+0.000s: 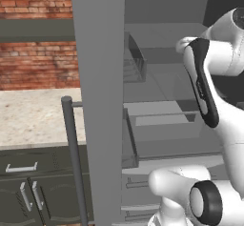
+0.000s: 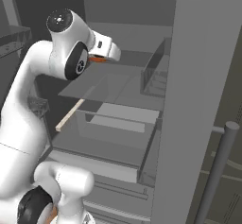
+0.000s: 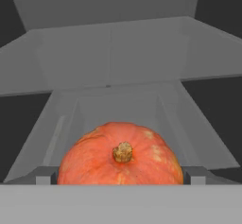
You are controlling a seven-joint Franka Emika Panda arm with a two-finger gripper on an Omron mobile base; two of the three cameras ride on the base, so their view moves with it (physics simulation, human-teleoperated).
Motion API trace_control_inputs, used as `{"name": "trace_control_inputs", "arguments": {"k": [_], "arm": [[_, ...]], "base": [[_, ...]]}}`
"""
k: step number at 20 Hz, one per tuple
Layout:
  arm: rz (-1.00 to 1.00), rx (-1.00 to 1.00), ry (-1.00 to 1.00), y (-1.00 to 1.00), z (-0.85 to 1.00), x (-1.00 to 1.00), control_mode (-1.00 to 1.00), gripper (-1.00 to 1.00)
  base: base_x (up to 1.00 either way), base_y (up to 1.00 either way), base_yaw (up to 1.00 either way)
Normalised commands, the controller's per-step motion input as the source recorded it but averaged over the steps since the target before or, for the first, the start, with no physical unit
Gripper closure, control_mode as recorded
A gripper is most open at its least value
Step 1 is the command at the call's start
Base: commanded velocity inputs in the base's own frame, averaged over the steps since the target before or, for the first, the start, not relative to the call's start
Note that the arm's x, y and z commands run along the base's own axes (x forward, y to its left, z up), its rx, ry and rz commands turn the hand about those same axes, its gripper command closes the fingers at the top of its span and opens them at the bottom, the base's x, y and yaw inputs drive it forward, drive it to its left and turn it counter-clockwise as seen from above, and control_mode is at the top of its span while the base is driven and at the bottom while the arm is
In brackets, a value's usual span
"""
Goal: Gather the squash and carrot from the fridge and place them on a tray on the dining counter. Then gather the fish and chicken drumstick from the fridge and place them on the other tray.
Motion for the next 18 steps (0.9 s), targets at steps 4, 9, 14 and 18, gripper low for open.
{"name": "trace_control_inputs", "arguments": {"k": [4,9,14,18], "arm": [[0.04,0.00,0.00,0.12,-0.02,-1.00,-1.00,1.00],[0.00,0.00,0.00,0.15,-0.02,-0.97,-1.00,1.00],[0.00,0.00,0.00,0.19,-0.25,-0.89,-1.00,1.00],[0.00,0.00,-0.01,0.23,-0.31,-0.74,-1.00,1.00]], "base": [[0.00,0.00,0.00],[0.00,0.00,0.00],[0.00,0.00,0.00],[0.00,0.00,0.00]]}}
